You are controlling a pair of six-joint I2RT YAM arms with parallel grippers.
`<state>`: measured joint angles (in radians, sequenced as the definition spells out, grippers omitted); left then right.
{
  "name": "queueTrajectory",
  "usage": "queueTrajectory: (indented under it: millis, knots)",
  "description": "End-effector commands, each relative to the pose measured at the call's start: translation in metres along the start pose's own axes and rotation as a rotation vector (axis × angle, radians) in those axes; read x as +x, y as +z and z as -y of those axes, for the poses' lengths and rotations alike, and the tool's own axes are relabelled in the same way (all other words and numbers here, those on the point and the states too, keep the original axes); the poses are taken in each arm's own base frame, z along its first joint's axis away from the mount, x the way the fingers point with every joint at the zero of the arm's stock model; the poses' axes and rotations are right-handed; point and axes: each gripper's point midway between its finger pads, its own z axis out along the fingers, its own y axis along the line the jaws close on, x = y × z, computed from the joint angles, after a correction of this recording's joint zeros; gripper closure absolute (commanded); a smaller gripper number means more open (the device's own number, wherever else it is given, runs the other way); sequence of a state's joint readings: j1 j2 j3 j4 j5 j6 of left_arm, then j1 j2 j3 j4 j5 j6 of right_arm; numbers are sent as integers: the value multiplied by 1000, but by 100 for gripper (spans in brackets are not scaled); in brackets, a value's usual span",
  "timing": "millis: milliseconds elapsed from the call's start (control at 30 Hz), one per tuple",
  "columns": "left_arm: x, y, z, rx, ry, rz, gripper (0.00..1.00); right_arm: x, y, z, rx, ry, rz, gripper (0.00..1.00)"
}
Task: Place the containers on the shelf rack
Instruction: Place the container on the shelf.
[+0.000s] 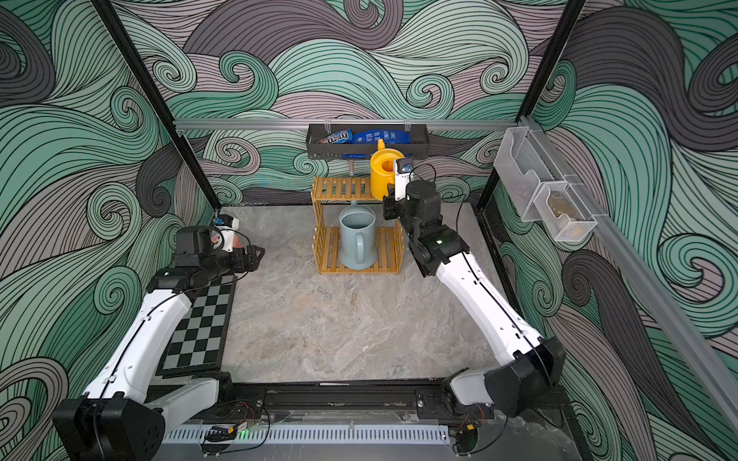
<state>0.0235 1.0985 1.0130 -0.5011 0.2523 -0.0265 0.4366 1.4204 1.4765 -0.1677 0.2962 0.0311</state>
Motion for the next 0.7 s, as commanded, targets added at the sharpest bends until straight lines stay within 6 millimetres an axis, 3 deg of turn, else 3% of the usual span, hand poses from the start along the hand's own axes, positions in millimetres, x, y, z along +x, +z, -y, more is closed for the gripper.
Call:
queueTrajectory:
  millis: [0, 467, 667]
  knots:
    - [-5, -1, 2, 16, -11, 5, 9, -22, 3, -1, -19, 24, 56, 93]
    - [-3, 3, 4, 34, -17, -4, 9, -4, 36, 8, -7, 47, -17, 87]
    - [-4, 3, 3, 23, -12, 2, 9, 0, 42, 7, -8, 42, -30, 72]
